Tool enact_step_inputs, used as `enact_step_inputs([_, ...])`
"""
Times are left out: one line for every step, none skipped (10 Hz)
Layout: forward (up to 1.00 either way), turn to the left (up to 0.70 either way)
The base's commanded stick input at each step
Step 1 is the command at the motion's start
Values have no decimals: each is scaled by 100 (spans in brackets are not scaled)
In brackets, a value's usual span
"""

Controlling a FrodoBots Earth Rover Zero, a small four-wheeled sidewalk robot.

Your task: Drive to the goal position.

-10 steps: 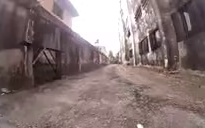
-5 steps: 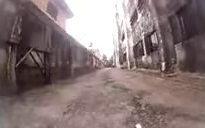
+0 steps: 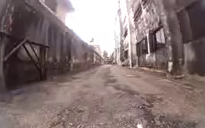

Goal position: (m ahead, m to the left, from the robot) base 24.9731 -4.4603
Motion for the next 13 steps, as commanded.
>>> enact_step_inputs([85,-34])
enact_step_inputs([85,0])
enact_step_inputs([85,0])
enact_step_inputs([85,0])
enact_step_inputs([85,0])
enact_step_inputs([85,0])
enact_step_inputs([85,0])
enact_step_inputs([85,0])
enact_step_inputs([85,0])
enact_step_inputs([85,0])
enact_step_inputs([85,0])
enact_step_inputs([85,0])
enact_step_inputs([85,0])
